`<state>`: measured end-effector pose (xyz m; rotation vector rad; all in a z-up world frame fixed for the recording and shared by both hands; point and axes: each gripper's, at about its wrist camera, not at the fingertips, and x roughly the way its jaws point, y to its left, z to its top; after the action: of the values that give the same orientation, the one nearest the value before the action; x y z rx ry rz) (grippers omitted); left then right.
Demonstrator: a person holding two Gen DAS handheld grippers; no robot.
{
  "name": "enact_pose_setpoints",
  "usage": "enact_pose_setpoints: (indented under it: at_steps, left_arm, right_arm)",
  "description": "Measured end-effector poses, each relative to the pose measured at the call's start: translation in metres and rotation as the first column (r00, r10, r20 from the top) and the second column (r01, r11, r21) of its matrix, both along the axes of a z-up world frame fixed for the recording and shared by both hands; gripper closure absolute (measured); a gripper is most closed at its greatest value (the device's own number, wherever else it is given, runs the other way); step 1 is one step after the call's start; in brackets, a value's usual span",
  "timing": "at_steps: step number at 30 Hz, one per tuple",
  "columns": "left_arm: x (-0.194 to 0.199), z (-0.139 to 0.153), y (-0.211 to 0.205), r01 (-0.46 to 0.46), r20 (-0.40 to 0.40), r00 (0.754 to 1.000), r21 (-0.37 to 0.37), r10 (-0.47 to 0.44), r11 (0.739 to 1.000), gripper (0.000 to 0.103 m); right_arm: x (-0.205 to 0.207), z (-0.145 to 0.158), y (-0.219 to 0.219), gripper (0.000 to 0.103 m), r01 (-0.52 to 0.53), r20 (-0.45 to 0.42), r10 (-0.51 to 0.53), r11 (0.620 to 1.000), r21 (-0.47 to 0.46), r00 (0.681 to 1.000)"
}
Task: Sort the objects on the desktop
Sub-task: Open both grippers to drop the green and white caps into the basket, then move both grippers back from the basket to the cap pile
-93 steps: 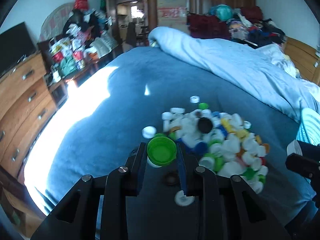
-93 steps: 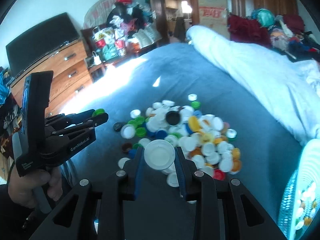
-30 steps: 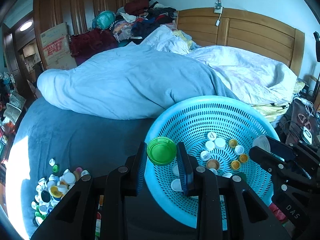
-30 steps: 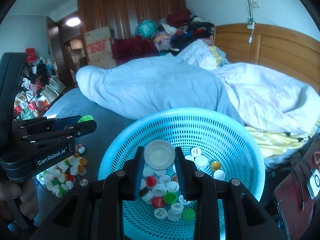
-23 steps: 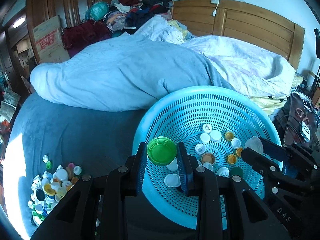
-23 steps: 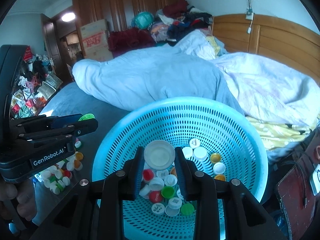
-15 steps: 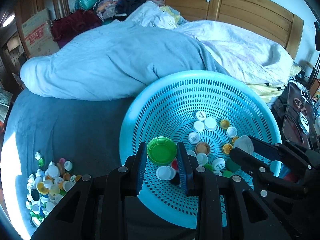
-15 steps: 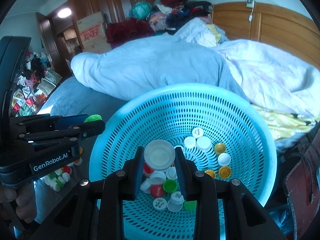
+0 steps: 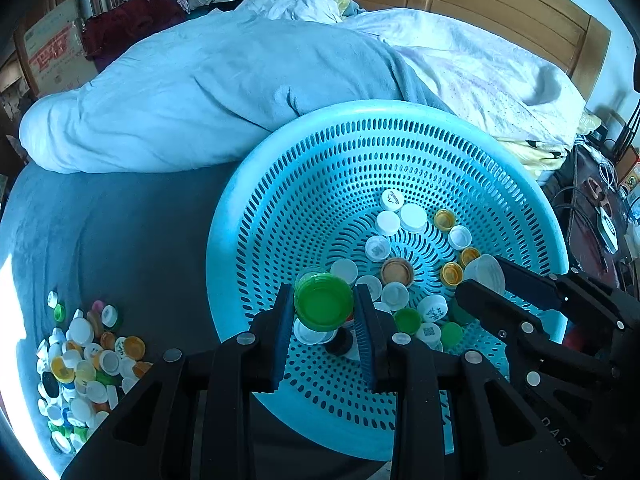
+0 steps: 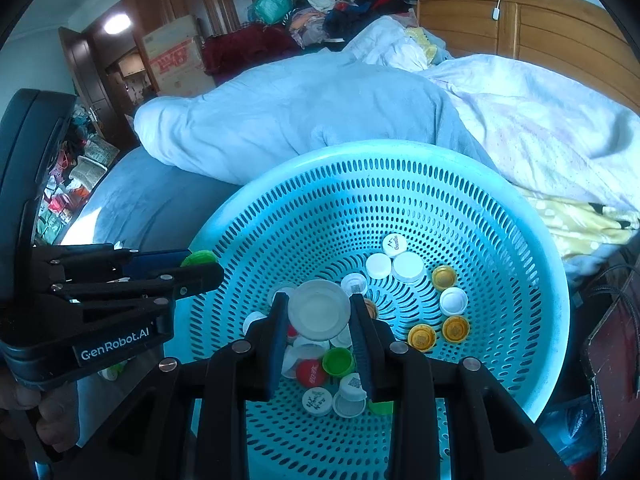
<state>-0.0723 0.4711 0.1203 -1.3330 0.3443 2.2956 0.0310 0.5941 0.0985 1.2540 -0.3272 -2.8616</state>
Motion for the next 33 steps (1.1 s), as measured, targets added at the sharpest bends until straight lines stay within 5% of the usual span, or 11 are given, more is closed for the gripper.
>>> enact_pose_setpoints:
  at_steps: [15,20,22,26,33]
  left_arm:
    - [-0.003,-0.005,0.001,-0.014,0.000,1.000,0.004,0.014,1.000,0.078]
    - [-0.001,-0.006,0.003,-0.008,-0.009,1.000,-0.002,0.008,1.000,0.074]
    - [-0.001,-0.006,0.003,-0.011,-0.013,1.000,-0.003,0.011,1.000,0.063]
    - [-0.002,-0.004,0.000,-0.018,-0.023,1.000,0.006,0.018,1.000,0.054]
    - [0.003,0.014,-0.029,-0.067,-0.145,0.987,0.032,0.071,0.997,0.049]
  right_arm:
    - [0.000,-0.007,0.004,0.069,0.012,0.000,-0.012,1.000,-0.011,1.000]
    - [0.001,-0.006,0.006,0.061,0.020,-0.008,-0.020,1.000,-0.014,1.000]
    - [0.001,-0.006,0.007,0.057,0.024,-0.011,-0.024,1.000,-0.016,1.000]
    - [0.003,-0.003,0.009,0.032,0.044,-0.030,-0.045,0.999,-0.013,0.999]
    - [0.009,0.011,-0.005,0.028,0.016,-0.076,-0.017,1.000,-0.018,0.997]
